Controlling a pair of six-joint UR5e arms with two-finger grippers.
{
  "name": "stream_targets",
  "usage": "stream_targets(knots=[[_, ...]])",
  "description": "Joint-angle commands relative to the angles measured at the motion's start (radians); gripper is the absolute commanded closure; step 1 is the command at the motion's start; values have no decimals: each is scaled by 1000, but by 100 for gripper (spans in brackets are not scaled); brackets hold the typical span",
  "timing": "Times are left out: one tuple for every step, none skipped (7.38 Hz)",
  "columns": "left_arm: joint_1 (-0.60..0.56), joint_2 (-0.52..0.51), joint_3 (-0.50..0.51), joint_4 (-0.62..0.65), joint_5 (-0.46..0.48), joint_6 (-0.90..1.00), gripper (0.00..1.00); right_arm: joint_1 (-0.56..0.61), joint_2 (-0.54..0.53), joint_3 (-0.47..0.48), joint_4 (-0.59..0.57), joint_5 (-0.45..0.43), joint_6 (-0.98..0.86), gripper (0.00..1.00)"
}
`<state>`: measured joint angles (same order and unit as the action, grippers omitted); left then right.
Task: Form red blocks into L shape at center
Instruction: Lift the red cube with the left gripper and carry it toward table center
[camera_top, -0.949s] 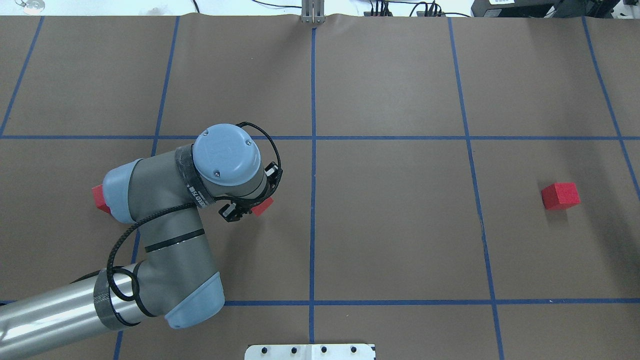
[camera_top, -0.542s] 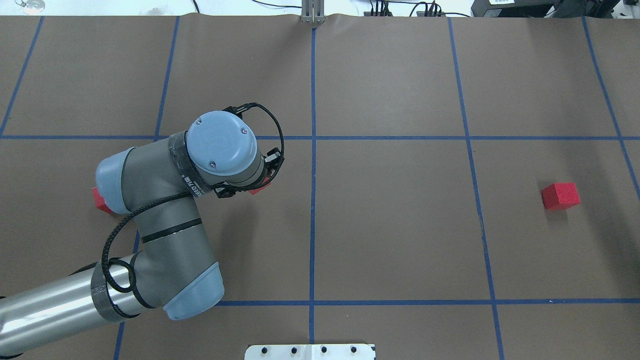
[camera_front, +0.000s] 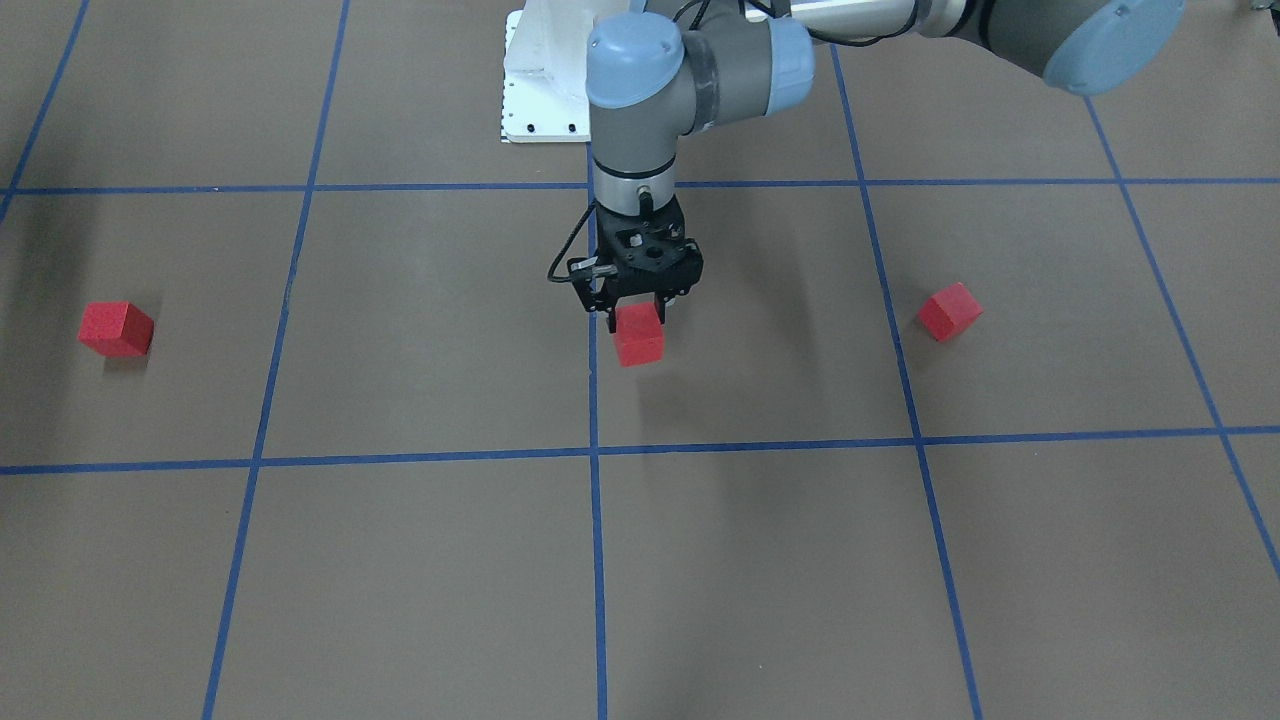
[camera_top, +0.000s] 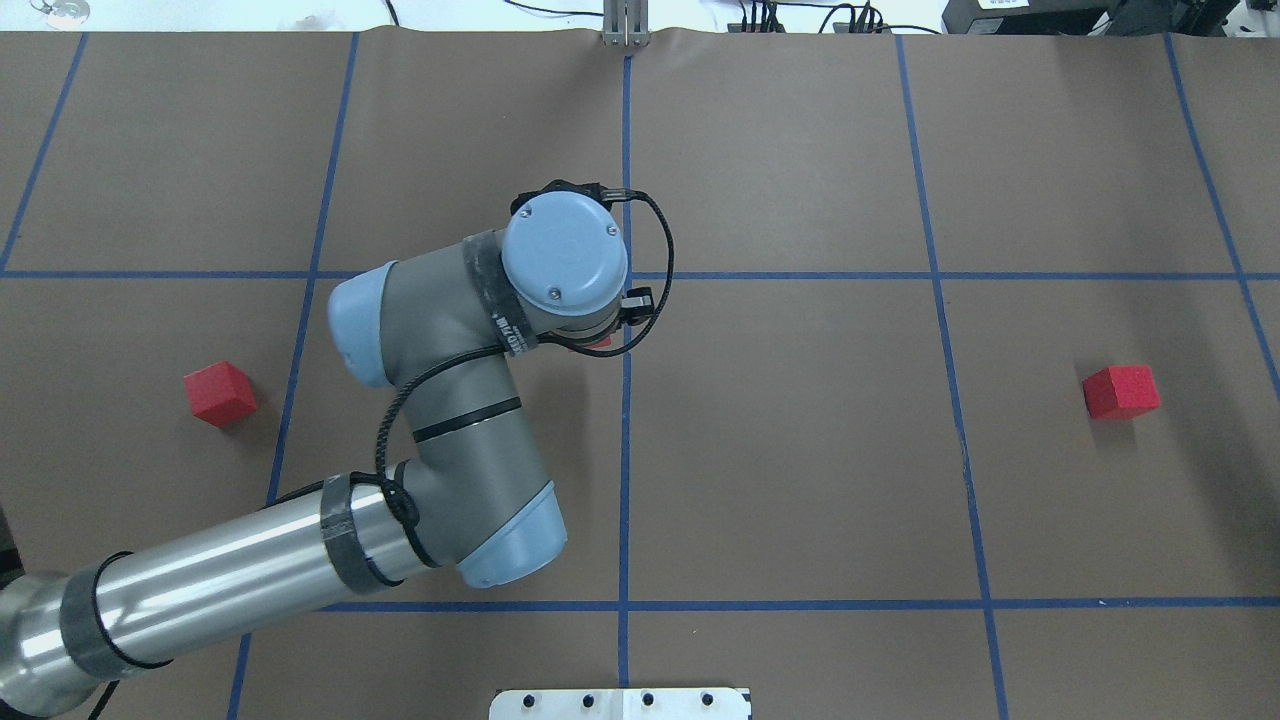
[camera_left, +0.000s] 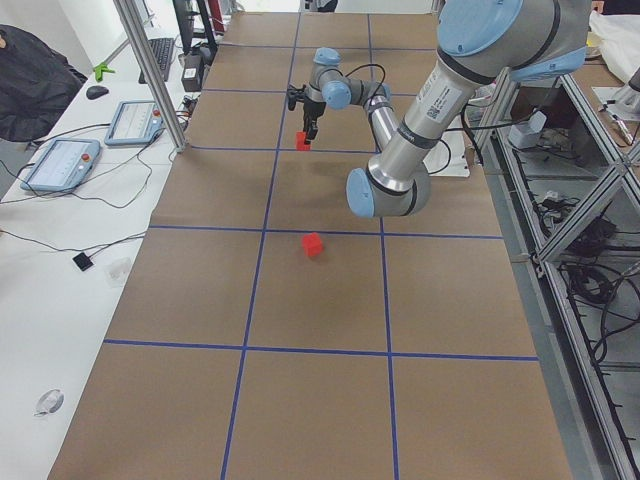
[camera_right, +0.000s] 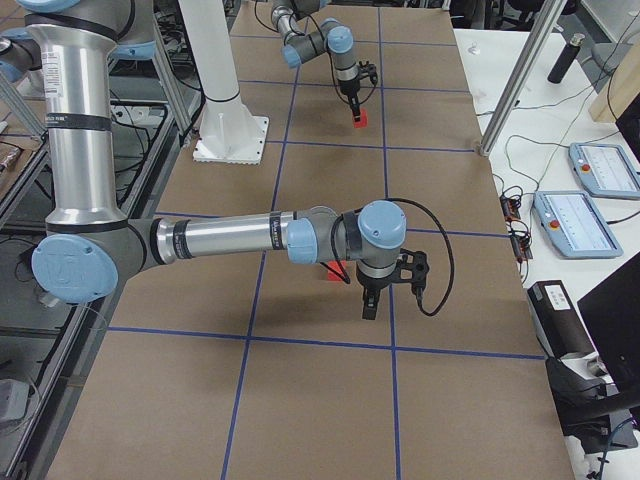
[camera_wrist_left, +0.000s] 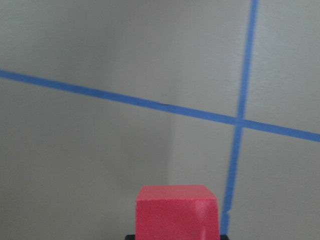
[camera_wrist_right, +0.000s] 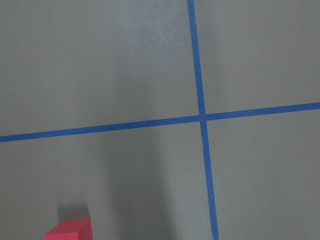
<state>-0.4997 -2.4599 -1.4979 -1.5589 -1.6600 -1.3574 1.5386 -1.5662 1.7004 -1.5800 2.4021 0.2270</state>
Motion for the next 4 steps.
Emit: stream_targets(knots=[[-11, -50, 154, -113, 2, 130, 100, 0, 0, -1, 0, 2, 0, 1], [-23, -50, 154, -115, 2, 189, 100, 0, 0, 1, 0, 2, 0, 1], [-34, -50, 157, -116, -1, 195, 100, 0, 0, -1, 0, 2, 0, 1], [-34, -50, 159, -116, -1, 234, 100, 0, 0, -1, 0, 2, 0, 1]])
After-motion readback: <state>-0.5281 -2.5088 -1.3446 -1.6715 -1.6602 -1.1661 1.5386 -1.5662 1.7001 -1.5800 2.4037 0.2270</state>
